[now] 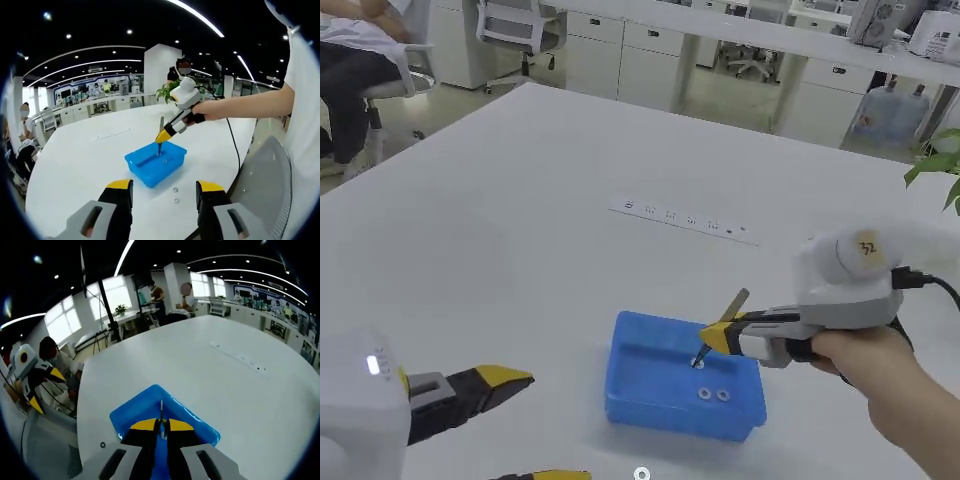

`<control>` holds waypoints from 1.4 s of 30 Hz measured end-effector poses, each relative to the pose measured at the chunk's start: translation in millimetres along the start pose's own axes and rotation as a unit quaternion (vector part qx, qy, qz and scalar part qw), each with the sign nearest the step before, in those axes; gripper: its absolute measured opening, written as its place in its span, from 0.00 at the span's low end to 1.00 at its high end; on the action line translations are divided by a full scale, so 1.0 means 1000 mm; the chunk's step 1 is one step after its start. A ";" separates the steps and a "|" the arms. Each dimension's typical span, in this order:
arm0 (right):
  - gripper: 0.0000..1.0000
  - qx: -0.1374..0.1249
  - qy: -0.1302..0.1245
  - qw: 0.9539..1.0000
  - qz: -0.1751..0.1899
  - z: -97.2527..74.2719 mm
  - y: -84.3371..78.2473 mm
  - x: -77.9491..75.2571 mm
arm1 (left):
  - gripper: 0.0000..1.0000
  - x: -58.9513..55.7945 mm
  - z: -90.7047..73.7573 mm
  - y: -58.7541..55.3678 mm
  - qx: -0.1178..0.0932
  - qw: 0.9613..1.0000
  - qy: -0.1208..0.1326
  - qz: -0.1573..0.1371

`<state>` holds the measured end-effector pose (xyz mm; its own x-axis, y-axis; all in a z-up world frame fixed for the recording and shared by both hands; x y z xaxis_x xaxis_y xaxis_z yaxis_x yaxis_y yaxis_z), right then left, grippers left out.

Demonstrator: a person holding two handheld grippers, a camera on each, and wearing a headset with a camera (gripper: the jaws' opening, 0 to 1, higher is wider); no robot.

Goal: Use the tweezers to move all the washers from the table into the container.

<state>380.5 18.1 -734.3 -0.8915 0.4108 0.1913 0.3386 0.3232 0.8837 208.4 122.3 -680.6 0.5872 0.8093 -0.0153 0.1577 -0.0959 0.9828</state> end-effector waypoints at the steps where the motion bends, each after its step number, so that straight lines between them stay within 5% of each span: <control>1: 0.03 0.005 0.001 1.000 0.002 0.003 -0.003 -0.005 | 0.50 0.001 0.000 0.000 -0.001 1.000 0.002 -0.001; 20: 0.03 0.042 0.012 0.999 0.009 0.012 -0.029 -0.013 | 0.49 0.005 -0.005 -0.003 0.003 1.000 0.016 -0.005; 26: 0.03 0.010 0.016 1.000 0.015 0.009 -0.020 -0.009 | 0.49 0.007 -0.004 -0.002 0.003 1.000 0.018 -0.002; 38: 0.03 -0.056 0.026 0.997 0.039 -0.012 0.001 0.029 | 0.48 0.002 0.000 -0.001 0.002 1.000 0.008 0.000; 42: 0.03 -0.062 0.057 0.996 0.039 -0.014 0.003 0.053 | 0.48 0.002 0.000 0.000 0.001 1.000 0.008 0.001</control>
<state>330.4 28.8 -715.5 -0.8945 0.3282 0.3035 0.3756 0.1835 0.9084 209.8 123.6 -680.5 0.5752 0.8180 -0.0106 0.1588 -0.0990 0.9823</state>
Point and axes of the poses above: the centre of the closed fingertips' face, and the gripper's own axes: z roughly forward along the fingers, x roughly to its left, y roughly out of its top, the point moved 2 cm from there along -z, roughly backward along the fingers, and after that the axes turned 14 degrees about -x, right-handed, at the moved point
